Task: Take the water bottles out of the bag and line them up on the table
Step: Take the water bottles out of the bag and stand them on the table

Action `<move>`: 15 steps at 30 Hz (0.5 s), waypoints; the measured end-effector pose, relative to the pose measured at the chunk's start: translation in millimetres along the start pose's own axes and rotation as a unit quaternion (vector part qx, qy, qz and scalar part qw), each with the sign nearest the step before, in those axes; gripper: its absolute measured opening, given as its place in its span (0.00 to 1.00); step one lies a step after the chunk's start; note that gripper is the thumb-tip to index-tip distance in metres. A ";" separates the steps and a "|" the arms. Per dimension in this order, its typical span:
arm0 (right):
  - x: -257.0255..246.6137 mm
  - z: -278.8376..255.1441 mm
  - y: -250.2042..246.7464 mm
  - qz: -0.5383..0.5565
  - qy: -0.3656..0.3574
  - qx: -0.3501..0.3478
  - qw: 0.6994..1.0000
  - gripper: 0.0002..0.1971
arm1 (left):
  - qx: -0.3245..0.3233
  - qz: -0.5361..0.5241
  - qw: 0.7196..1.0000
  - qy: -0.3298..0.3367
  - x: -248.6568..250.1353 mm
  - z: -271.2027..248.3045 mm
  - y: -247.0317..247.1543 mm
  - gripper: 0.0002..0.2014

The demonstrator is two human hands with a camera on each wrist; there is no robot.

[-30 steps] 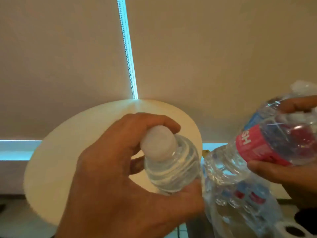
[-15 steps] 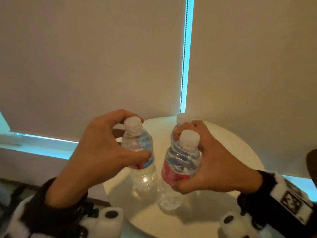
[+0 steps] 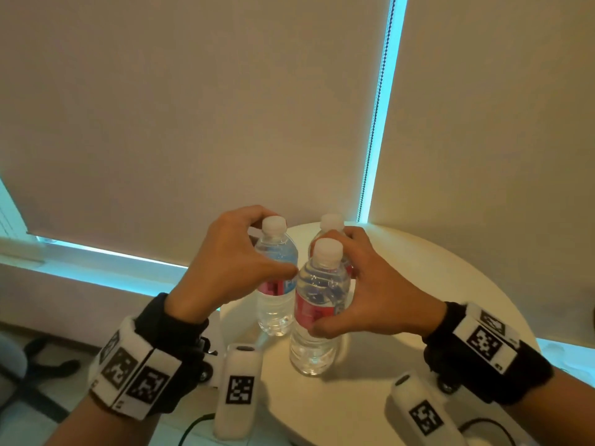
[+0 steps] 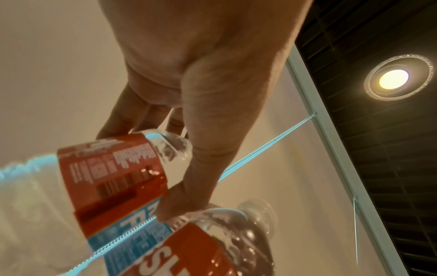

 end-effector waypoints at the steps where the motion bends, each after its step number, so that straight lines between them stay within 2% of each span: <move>1: 0.4 1.1 0.0 0.003 0.005 -0.004 1.000 0.41 | -0.003 -0.003 1.000 0.001 -1.3 1.9 0.3 0.26; 6: 3.6 2.8 -1.5 0.004 0.015 -0.007 1.000 0.48 | -0.027 -0.037 0.999 -0.001 -7.9 4.9 0.3 0.29; 9: 4.9 1.6 -2.1 -0.002 0.017 -0.012 1.000 0.51 | -0.035 -0.098 0.994 -0.017 -13.8 0.6 -1.3 0.30; 12: 4.8 -0.8 -3.2 -0.005 0.025 -0.015 1.000 0.49 | -0.008 -0.132 0.991 -0.032 -18.7 -5.9 -4.0 0.33; 15: 7.4 -3.7 -3.1 -0.006 0.038 -0.010 0.999 0.46 | 0.059 -0.096 0.994 -0.012 -13.2 -14.2 -7.9 0.36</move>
Point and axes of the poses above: each hand's wrist, its own z-axis towards the middle knuckle, its own y-axis out of the palm, x = y × z, the point moved 1 cm from there along z, towards the middle knuckle, and after that the axes turned 14 degrees about y, right-handed, at the moved point
